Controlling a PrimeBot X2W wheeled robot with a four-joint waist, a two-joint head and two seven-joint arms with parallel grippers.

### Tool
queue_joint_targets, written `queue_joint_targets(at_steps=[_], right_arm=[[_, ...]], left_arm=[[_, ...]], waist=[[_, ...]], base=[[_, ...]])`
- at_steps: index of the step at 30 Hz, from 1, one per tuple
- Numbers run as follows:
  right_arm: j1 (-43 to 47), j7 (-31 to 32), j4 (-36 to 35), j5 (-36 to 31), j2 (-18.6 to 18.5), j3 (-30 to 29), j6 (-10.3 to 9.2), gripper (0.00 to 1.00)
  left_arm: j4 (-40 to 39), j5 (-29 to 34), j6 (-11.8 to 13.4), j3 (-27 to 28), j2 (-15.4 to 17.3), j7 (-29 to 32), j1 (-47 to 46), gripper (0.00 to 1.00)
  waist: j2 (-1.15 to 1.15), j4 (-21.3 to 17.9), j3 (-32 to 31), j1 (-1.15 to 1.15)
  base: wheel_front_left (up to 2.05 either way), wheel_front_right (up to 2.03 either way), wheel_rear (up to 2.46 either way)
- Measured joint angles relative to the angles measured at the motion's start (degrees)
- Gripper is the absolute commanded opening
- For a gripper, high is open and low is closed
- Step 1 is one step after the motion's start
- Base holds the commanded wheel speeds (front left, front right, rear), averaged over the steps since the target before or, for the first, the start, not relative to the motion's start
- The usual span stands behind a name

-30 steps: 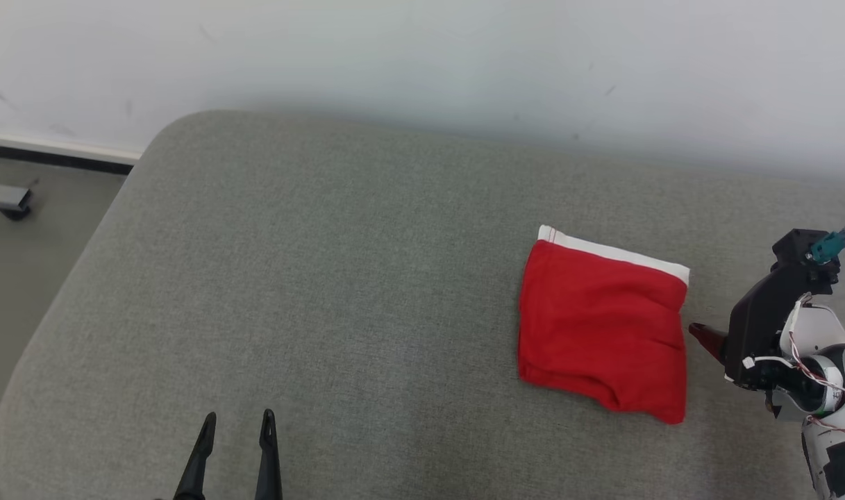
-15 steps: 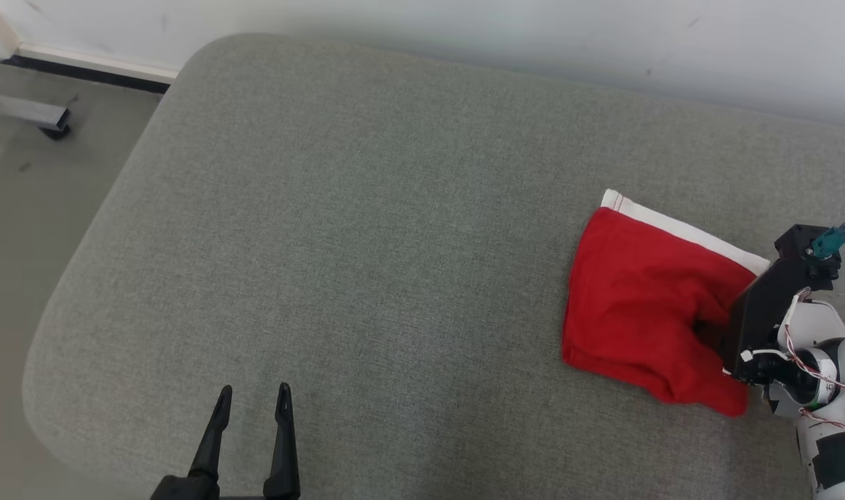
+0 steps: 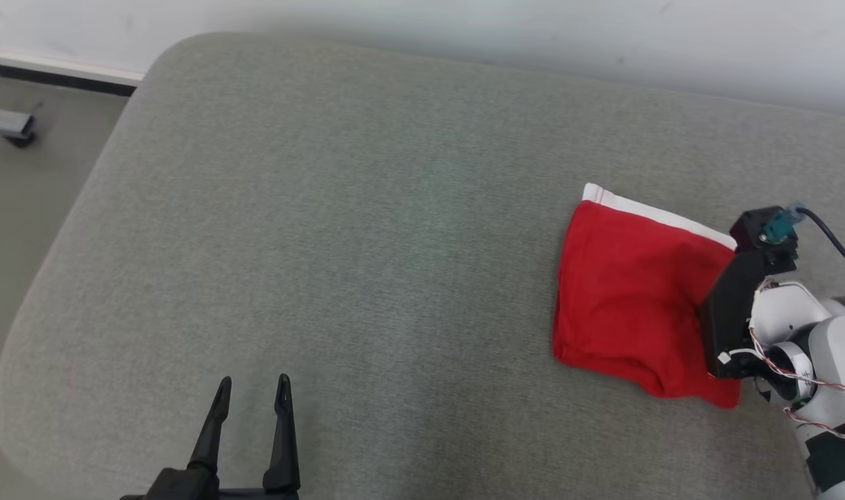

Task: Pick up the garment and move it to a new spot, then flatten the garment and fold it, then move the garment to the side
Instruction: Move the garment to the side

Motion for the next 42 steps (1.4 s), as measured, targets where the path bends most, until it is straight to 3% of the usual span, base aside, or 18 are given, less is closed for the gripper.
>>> queue_joint_targets(at_steps=[8, 16, 30, 42], right_arm=[[-5.97, 1.99, -7.87, 4.66, -10.48, 14.16, 0.00, 0.00], [-12.34, 4.04, -12.34, 8.96, -16.68, 20.41, 0.00, 0.00], [-13.71, -0.24, -13.70, 9.26, -19.70, 18.25, 0.00, 0.00], [-13.61, -4.32, -11.99, 6.92, -23.27, 11.16, 0.00, 0.00]], left_arm=[[-0.90, -0.05, 0.02, 0.42, -0.01, 0.00, -0.38, 1.00], [-1.35, -0.43, -0.58, 0.19, -0.02, 0.00, -2.65, 1.00], [-1.30, 2.33, -3.07, 1.52, -0.09, 0.00, -6.98, 1.00], [-1.09, 4.17, -4.69, 2.75, -0.08, 0.00, -9.07, 1.00]], waist=[[0.00, -4.75, -0.14, 0.00], [0.00, -11.51, 0.99, 0.00], [0.00, -24.10, 6.09, 0.00], [0.00, -28.34, 11.45, 0.00]], base=[[0.00, 0.00, 0.00], [0.00, 0.00, 0.00], [0.00, 0.00, 0.00], [0.00, 0.00, 0.00]])
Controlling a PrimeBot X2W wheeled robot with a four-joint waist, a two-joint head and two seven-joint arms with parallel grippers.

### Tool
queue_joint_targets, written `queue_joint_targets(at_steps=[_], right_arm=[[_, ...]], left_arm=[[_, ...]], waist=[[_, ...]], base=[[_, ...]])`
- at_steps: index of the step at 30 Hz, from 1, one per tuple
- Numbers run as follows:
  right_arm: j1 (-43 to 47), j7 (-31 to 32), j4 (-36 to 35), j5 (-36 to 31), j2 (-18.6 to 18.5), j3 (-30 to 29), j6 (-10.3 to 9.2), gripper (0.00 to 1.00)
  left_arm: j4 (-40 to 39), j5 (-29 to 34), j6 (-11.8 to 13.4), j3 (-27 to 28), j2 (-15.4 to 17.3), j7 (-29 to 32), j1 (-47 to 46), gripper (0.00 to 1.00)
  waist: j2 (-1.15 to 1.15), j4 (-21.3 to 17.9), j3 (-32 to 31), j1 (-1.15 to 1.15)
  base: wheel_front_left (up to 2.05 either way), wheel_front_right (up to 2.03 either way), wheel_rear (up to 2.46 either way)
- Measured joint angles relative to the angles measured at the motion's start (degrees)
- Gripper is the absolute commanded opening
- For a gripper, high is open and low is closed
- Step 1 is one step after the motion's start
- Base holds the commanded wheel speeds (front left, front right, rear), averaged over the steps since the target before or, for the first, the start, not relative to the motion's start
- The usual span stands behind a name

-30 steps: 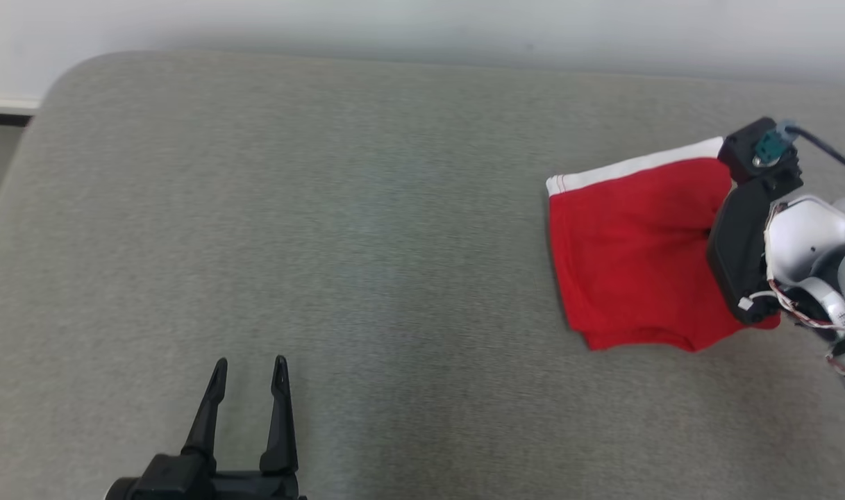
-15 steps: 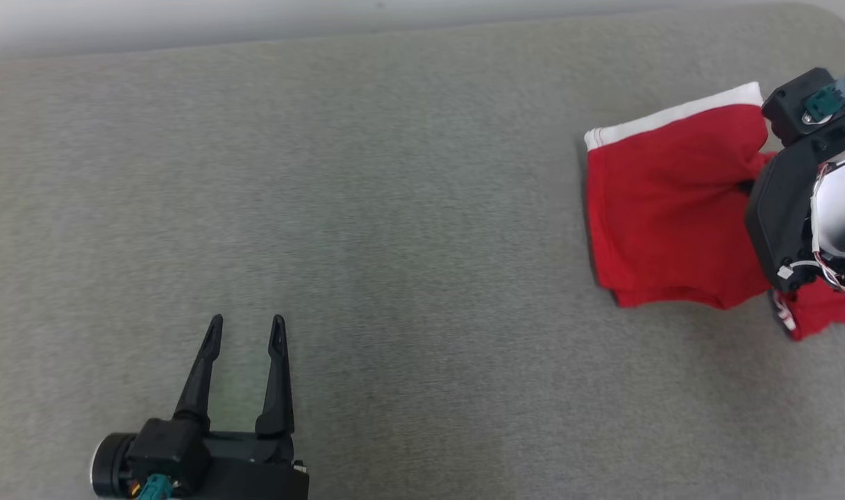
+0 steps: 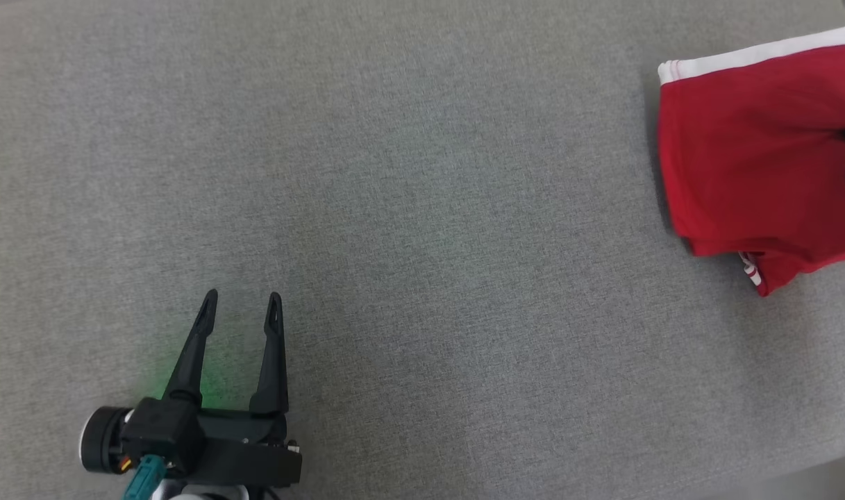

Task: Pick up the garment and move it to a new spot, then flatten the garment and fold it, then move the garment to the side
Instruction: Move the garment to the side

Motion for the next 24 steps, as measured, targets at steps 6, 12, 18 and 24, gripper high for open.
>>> queue_joint_targets(at_steps=[6, 12, 18, 24], right_arm=[[1.98, -3.64, 3.00, -3.61, -1.41, -5.64, 0.00, 0.00], [4.00, -9.26, 7.86, -8.89, -0.29, -11.57, 0.00, 0.00], [4.18, -15.05, 10.87, -16.24, 0.14, -15.10, 0.01, 0.00], [4.15, -20.15, 13.38, -21.76, 2.67, -18.46, 0.00, 1.00]], left_arm=[[-0.48, 1.45, -0.77, 0.51, 0.00, 0.00, -0.92, 1.00], [-1.19, 2.24, -1.46, 0.35, -0.01, 0.00, -2.04, 1.00], [-2.02, 2.82, -2.04, 0.13, -0.09, -0.01, -2.83, 1.00], [-3.74, 2.75, -2.54, 0.25, 0.00, -0.01, -3.08, 1.00]], waist=[[0.00, -0.52, 2.36, 0.00], [0.00, -0.03, 4.35, 0.00], [-0.01, 1.25, 5.90, 0.00], [0.00, 2.08, 6.32, 0.00]], base=[[0.00, 0.00, 0.00], [0.00, 0.00, 0.00], [0.00, 0.00, 0.00], [0.00, 0.00, 0.00]])
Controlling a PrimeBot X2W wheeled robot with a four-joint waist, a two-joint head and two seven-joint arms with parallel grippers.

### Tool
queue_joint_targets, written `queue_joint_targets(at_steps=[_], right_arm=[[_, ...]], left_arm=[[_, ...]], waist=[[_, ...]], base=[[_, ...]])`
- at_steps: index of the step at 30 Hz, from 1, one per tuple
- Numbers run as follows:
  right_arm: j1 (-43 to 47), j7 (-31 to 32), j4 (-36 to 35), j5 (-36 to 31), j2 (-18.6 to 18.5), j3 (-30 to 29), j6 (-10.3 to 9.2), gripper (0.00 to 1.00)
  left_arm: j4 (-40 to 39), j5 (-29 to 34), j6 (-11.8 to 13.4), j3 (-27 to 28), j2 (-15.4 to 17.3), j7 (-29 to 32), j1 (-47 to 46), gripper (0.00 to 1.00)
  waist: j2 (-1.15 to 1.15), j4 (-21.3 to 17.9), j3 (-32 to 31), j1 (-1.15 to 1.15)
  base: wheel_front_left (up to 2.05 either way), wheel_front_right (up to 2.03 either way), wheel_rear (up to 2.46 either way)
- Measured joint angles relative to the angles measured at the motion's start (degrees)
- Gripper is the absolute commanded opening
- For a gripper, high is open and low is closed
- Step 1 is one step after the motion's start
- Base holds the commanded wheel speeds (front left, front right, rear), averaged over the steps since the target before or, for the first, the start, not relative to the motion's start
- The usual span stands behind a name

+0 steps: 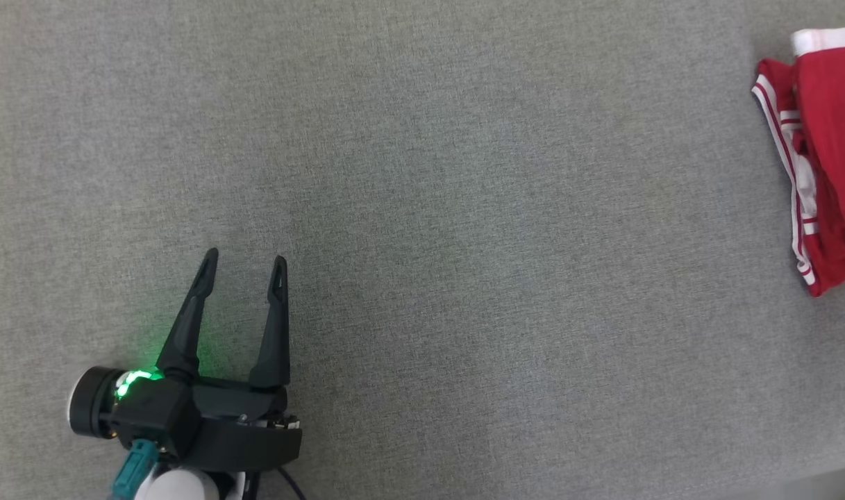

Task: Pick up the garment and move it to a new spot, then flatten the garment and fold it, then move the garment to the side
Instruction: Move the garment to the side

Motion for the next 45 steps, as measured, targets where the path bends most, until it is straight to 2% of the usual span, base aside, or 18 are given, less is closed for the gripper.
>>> queue_joint_targets(at_steps=[4, 9, 19, 22, 31, 35, 40, 45], right_arm=[[-0.07, -4.16, 0.33, -1.13, 2.33, -0.52, 0.00, 1.00], [0.19, -9.05, -2.72, 0.79, 7.31, -0.96, 0.00, 1.00], [7.55, -18.49, -9.89, 4.59, 14.21, 1.55, 0.00, 1.00], [10.29, -23.63, -11.21, 4.64, 15.97, 2.86, 0.00, 1.00], [19.21, -36.49, -9.04, 5.01, 21.48, 6.11, 0.00, 1.00], [23.71, -39.50, -7.40, 4.42, 24.58, 6.95, 0.00, 1.00], [28.92, -41.76, -4.61, 4.36, 27.93, 7.79, 0.00, 1.00], [31.60, -43.32, -2.54, 4.21, 30.18, 6.68, 0.00, 1.00]], left_arm=[[-0.30, -0.60, -0.40, 0.66, 0.00, 0.00, 0.30, 1.00], [-0.60, -2.34, -0.40, 1.80, 0.00, 0.00, 1.51, 1.00], [-0.41, -6.52, 1.01, 4.22, 0.04, 0.00, 6.78, 1.00], [0.54, -7.17, 2.15, 5.17, 0.05, 0.01, 9.04, 1.00], [3.39, -9.53, 5.06, 7.60, 0.07, 0.00, 14.12, 1.00], [4.13, -10.24, 5.90, 8.14, 0.08, 0.01, 16.01, 1.00], [5.15, -9.84, 6.03, 8.98, 0.05, 0.01, 17.98, 1.00], [6.12, -8.13, 5.02, 10.49, 0.07, 0.01, 18.87, 1.00]], waist=[[0.00, -0.04, -0.93, 0.00], [0.00, -0.07, -3.24, 0.00], [0.00, 0.39, -10.88, -0.01], [-0.01, 0.67, -13.66, -0.02], [-0.01, 1.96, -21.61, -0.02], [-0.01, 2.76, -24.70, -0.02], [-0.01, 3.82, -28.09, -0.02], [-0.01, 4.98, -30.34, -0.02]], base=[[0.00, 0.00, 0.00], [0.00, 0.00, 0.00], [0.00, 0.00, 0.00], [0.00, 0.00, 0.00], [0.00, 0.00, 0.00], [0.00, 0.00, 0.00], [0.00, 0.00, 0.00], [0.00, 0.00, 0.00]])
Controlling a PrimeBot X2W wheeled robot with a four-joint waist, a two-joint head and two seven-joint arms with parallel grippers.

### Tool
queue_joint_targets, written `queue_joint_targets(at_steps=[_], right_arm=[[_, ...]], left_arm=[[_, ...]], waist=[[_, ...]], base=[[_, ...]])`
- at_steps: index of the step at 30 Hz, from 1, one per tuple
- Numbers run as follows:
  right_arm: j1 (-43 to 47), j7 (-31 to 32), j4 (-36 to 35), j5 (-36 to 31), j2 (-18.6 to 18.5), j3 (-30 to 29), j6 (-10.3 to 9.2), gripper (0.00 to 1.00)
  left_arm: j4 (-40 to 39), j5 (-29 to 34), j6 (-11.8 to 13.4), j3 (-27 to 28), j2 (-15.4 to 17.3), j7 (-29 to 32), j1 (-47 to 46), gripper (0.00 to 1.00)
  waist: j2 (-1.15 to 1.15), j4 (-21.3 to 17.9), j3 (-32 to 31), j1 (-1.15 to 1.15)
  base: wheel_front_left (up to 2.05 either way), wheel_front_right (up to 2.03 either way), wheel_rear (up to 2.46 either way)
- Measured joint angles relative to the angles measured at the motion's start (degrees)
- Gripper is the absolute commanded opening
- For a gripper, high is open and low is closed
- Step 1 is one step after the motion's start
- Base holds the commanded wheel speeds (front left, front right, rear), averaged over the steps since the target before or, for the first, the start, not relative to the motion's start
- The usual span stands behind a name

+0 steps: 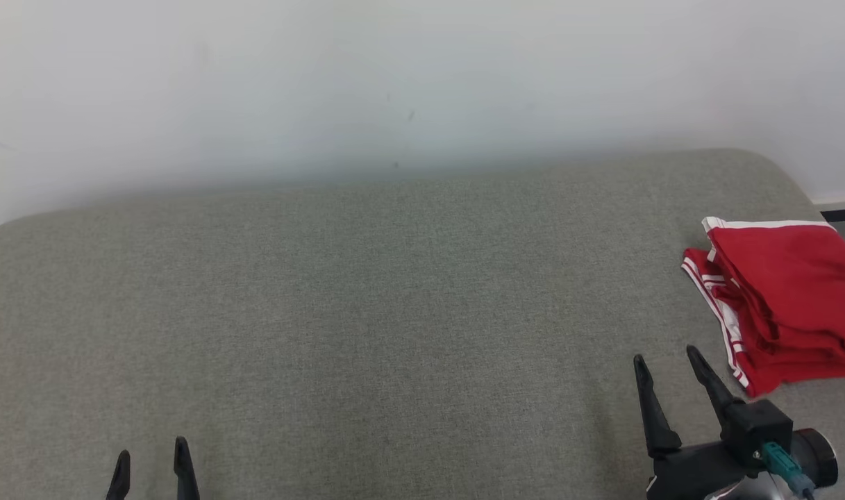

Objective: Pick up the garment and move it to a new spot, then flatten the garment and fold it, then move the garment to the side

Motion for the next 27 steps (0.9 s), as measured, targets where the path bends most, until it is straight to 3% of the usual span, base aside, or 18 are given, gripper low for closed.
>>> queue_joint_targets(at_steps=[7, 27], right_arm=[[2.97, -1.34, 1.29, -0.69, 2.15, -2.68, 0.00, 1.00], [6.88, -2.03, 1.96, -0.54, 4.59, -4.17, 0.00, 1.00]], left_arm=[[1.86, 3.04, -1.89, 0.23, -0.02, 0.00, 1.12, 1.00], [4.50, 3.77, -1.96, 0.40, -0.01, 0.00, 1.97, 1.00]], waist=[[0.00, 1.71, -1.67, 0.01], [0.01, 3.04, -4.17, 0.02]], base=[[0.00, 0.00, 0.00], [0.00, 0.00, 0.00]])
